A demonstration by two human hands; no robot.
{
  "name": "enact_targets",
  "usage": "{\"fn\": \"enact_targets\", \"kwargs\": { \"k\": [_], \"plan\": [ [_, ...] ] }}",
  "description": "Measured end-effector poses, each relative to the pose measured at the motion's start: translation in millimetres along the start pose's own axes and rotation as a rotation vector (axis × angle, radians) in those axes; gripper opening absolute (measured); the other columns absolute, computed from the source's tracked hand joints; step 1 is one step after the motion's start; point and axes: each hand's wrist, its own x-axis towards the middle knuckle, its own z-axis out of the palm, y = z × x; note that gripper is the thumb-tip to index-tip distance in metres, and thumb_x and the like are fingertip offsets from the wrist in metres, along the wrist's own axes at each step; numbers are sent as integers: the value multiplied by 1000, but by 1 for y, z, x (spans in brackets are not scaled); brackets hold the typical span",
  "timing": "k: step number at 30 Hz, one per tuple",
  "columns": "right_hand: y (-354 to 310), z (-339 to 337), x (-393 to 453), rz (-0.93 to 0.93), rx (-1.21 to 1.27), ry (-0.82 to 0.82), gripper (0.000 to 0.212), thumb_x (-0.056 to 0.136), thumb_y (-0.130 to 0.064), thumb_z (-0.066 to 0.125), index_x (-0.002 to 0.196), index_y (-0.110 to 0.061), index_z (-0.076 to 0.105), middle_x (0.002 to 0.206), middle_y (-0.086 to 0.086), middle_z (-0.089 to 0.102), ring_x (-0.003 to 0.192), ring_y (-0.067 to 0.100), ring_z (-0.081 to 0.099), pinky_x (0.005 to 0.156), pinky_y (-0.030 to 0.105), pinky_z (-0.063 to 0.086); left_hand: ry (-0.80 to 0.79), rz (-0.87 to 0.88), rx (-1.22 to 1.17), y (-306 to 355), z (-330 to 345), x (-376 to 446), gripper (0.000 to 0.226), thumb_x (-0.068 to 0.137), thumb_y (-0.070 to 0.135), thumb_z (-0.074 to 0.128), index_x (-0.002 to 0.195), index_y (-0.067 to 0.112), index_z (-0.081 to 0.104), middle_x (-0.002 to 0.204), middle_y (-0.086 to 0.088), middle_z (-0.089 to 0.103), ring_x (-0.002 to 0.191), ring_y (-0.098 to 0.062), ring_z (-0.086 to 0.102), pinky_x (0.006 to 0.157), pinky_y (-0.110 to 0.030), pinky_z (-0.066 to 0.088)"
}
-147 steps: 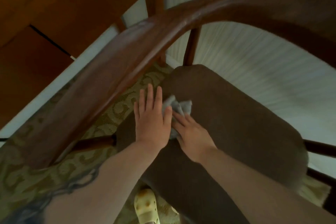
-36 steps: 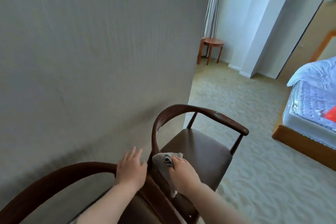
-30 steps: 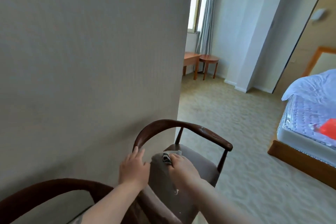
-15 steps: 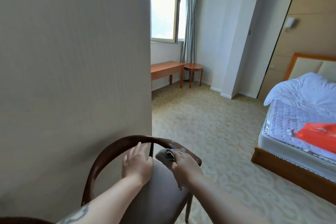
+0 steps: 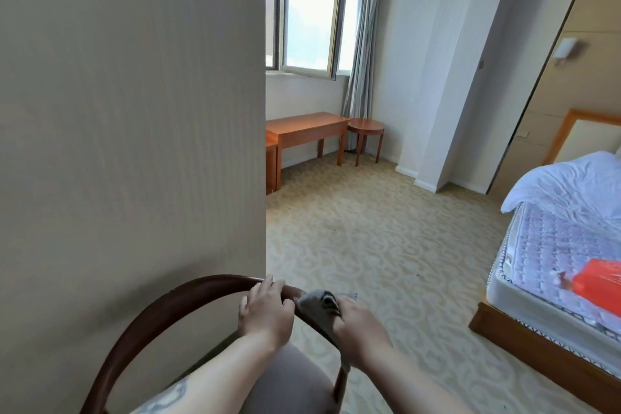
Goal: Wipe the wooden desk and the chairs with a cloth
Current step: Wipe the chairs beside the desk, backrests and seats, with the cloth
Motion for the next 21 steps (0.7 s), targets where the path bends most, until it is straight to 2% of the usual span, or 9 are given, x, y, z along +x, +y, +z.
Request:
{"fn": "enact_targets", "kwargs": {
  "k": [4,8,11,15,21],
  "plan": [
    [46,-6,19,-3,-2,-43,29,94,-26,41,117,-26,59,126,-4,60,116,20,51,94,30,42,-43,-41,5,28,39,10,50,95,28,37,145,29,37,158,8,23,144,-14,18,118,-39,11],
    [89,-19,40,-37,-1,-99,30,95,-22,40,118,-25,59,125,-1,59,116,20,51,91,30,42,-2,-106,-1,55,69,18,48,96,27,38,144,27,38,157,7,25,143,-14,21,118,-38,12],
    [126,-36,57,-120,-36,-160,33,96,-22,39,122,-27,58,128,-2,59,119,20,50,91,30,40,30,-223,-23,79,98,18,50,95,27,39,146,27,37,158,6,22,144,-15,18,119,-39,12],
    [170,-51,85,-163,-45,-196,28,95,-23,39,115,-26,60,121,-1,62,112,21,53,90,33,43,68,-330,-51,108,134,19,52,95,27,39,146,27,36,159,5,21,145,-16,17,119,-39,10],
    [190,-29,109,-199,-141,-369,32,94,-21,36,118,-25,56,118,4,60,111,27,54,82,34,43,119,-511,-66,112,160,2,49,96,25,40,145,28,37,159,6,22,145,-16,18,118,-35,12]
  ]
}}
